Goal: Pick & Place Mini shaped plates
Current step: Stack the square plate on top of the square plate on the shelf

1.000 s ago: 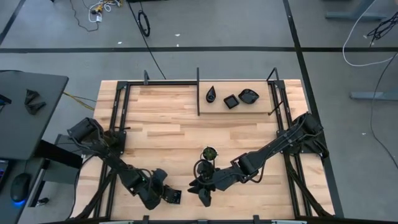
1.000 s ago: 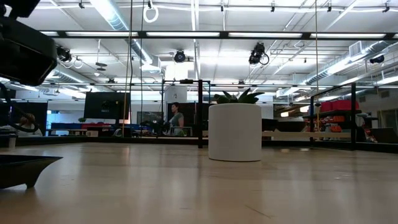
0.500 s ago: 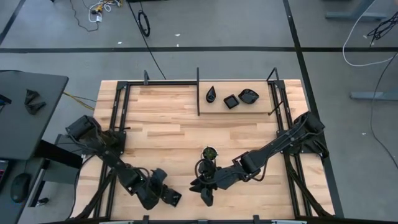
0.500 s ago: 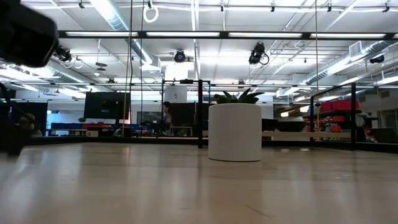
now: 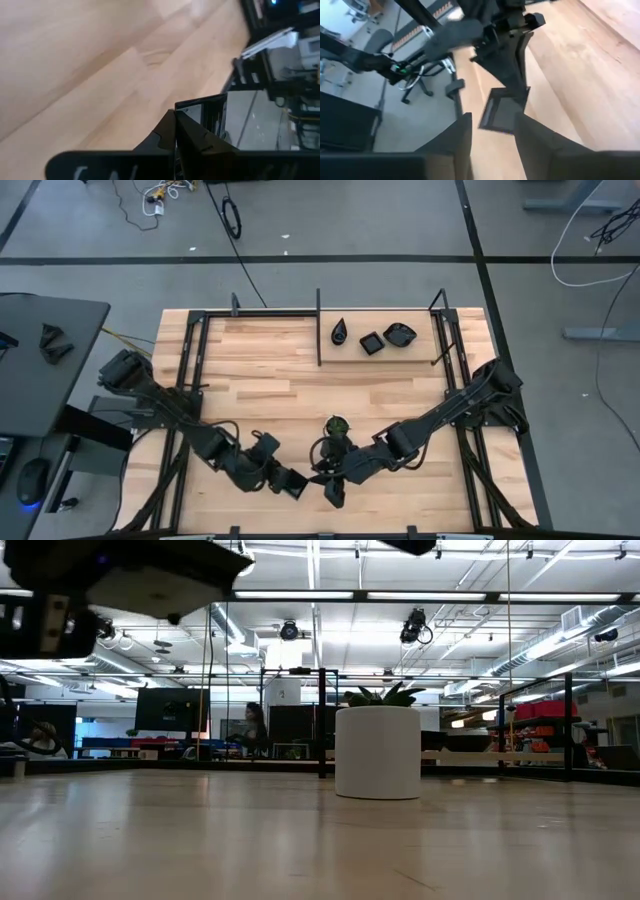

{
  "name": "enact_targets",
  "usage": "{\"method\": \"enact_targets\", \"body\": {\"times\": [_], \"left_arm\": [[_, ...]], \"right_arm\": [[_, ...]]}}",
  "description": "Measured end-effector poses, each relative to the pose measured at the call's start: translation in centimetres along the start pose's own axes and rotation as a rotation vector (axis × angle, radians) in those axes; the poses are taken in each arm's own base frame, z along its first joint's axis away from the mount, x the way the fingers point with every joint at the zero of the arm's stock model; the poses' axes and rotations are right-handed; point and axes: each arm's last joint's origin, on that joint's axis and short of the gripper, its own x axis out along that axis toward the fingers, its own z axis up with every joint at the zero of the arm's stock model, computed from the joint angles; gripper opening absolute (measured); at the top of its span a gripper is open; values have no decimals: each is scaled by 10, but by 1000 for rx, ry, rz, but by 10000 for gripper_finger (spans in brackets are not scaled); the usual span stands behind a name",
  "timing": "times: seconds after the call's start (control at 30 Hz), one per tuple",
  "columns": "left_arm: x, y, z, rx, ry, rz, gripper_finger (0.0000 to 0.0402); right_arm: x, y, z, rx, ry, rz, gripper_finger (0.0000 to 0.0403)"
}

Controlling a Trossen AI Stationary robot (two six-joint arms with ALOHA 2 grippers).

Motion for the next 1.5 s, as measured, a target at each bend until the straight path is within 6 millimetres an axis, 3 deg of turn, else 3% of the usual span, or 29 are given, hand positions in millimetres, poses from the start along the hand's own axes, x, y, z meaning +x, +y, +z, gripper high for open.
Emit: {"method": "enact_targets", "body": {"times": [0.27, 0.7, 0.9, 1.2, 1.4, 1.5], "left_arm": [[6, -3, 16, 7, -20, -26, 13], [6, -7, 17, 40, -30, -63, 16], [6, -7, 17, 38, -30, -66, 16], [6, -8, 18, 29, -45, -68, 16], [6, -10, 19, 65, -75, -93, 20], [7, -12, 23, 70, -91, -106, 43]], "right_arm": [[25, -13, -11, -67, 37, -59, 160], [48, -26, -28, -91, 89, -116, 137], [49, -26, -27, -101, 65, -128, 102], [49, -26, -27, -116, 72, -127, 11], [48, -28, -28, -79, 89, -146, 7], [48, -30, -31, -38, 111, -166, 3]]}}
